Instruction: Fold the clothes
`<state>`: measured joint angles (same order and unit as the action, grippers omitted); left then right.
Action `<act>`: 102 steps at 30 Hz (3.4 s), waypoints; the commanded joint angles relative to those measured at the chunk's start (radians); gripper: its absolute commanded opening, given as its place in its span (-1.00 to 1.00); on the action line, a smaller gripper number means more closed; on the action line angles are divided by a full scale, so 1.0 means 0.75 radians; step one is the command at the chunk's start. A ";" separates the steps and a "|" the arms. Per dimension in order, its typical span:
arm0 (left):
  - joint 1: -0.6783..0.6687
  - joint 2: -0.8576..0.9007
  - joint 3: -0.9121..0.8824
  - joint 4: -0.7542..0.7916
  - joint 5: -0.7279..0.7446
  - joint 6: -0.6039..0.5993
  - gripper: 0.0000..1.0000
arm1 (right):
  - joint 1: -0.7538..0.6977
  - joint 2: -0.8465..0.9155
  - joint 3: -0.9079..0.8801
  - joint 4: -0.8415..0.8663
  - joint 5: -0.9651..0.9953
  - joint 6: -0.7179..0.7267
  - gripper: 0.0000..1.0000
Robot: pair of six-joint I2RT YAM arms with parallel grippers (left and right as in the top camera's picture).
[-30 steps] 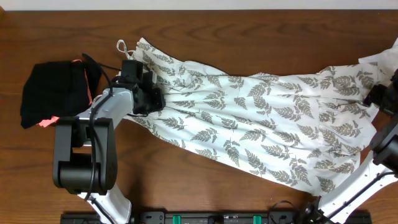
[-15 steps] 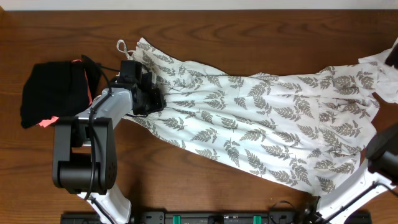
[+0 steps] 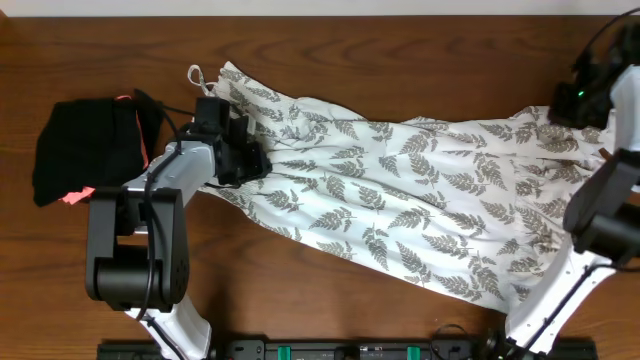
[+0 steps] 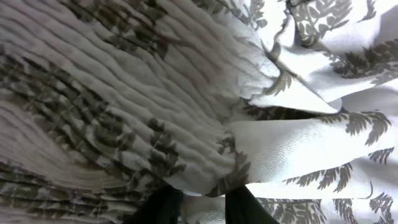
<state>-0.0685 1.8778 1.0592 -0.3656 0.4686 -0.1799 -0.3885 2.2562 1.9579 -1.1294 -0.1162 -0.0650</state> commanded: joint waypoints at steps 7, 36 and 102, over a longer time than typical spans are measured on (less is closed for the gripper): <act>-0.030 0.032 -0.011 0.012 0.028 0.004 -0.50 | -0.002 0.172 0.002 0.048 0.015 -0.025 -0.97; -0.031 0.032 -0.011 0.006 0.029 -0.002 -0.49 | 0.222 0.451 0.025 0.897 0.028 0.156 -0.41; -0.154 0.464 0.138 1.009 -0.268 0.179 -0.75 | 0.779 -0.126 -0.649 -0.280 -0.054 0.202 -0.32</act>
<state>-0.1955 2.1601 1.1553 0.4084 0.3054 -0.0544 0.1772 2.1582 1.4776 -1.3407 -0.1692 0.0608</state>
